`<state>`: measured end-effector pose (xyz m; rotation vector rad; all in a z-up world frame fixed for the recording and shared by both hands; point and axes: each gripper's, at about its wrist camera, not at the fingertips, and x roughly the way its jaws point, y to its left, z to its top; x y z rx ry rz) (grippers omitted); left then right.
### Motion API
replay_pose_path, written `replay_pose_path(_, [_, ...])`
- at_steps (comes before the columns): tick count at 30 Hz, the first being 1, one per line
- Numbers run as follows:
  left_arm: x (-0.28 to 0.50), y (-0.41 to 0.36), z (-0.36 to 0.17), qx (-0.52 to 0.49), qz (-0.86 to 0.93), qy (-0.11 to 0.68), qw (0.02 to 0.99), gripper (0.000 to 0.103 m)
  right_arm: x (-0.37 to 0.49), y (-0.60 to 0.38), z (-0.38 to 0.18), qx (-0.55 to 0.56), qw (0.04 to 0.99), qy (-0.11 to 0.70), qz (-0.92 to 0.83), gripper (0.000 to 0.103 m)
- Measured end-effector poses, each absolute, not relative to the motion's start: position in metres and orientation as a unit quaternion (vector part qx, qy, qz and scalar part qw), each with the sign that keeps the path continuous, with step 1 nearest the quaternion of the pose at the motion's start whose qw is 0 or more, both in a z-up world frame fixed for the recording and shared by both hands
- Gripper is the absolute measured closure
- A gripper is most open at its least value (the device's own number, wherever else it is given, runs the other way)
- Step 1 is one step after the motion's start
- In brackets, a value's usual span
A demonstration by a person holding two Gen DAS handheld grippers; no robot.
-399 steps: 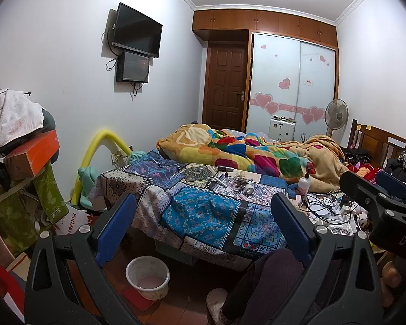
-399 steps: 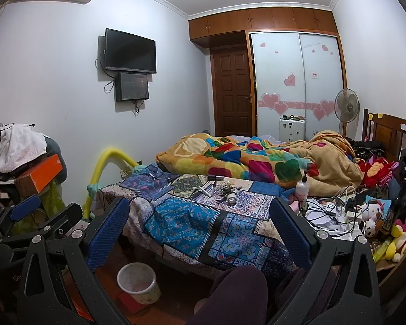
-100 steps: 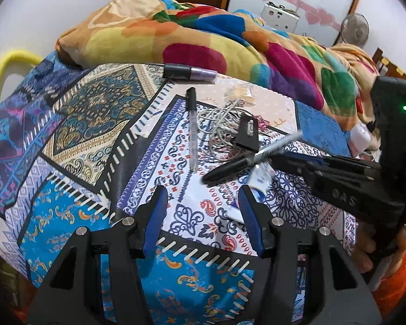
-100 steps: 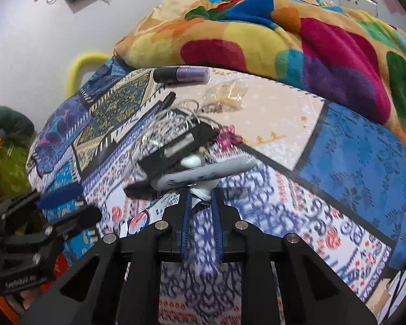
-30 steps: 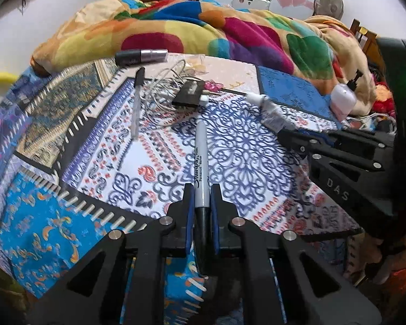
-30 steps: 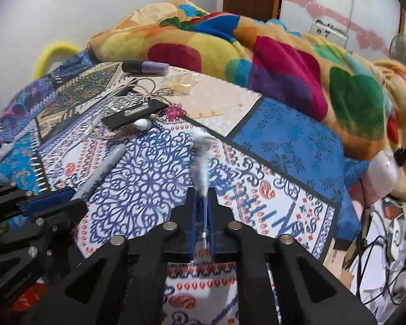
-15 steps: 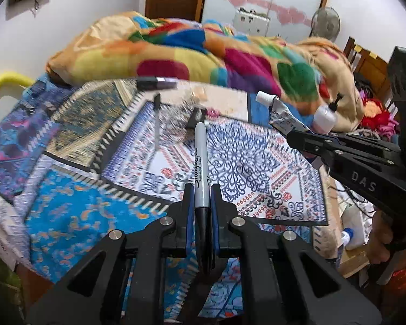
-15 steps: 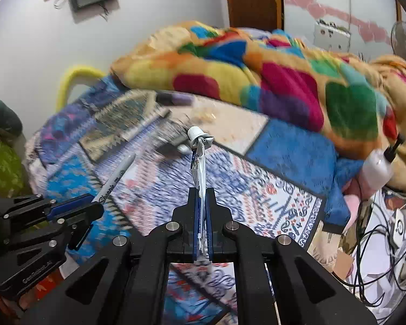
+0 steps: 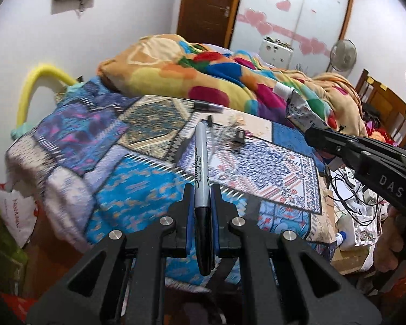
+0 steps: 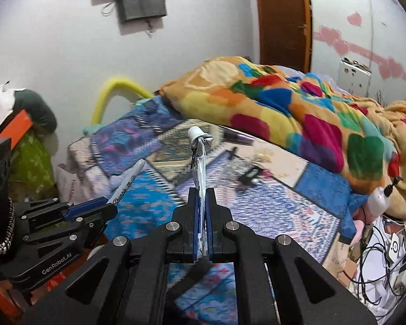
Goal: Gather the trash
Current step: 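Carry the marker and white tube in both grippers down to the white bin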
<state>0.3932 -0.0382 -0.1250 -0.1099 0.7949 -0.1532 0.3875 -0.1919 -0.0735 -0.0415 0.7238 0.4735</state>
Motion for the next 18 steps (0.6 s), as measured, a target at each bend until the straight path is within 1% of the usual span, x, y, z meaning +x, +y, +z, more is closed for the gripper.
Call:
replay_pose_path(10, [0.33, 0.038, -0.126, -0.074, -0.017, 0.385, 0.92, 0.093, 0.349, -0.12, -0.071, -0.042, 0.892, 0.349, 0.285, 0.098])
replay_pose_path(18, [0.291, 0.101, -0.148, -0.09, 0.033, 0.397, 0.913, 0.093, 0.326, -0.047, -0.094, -0.072, 0.862, 0.371, 0.337, 0.098])
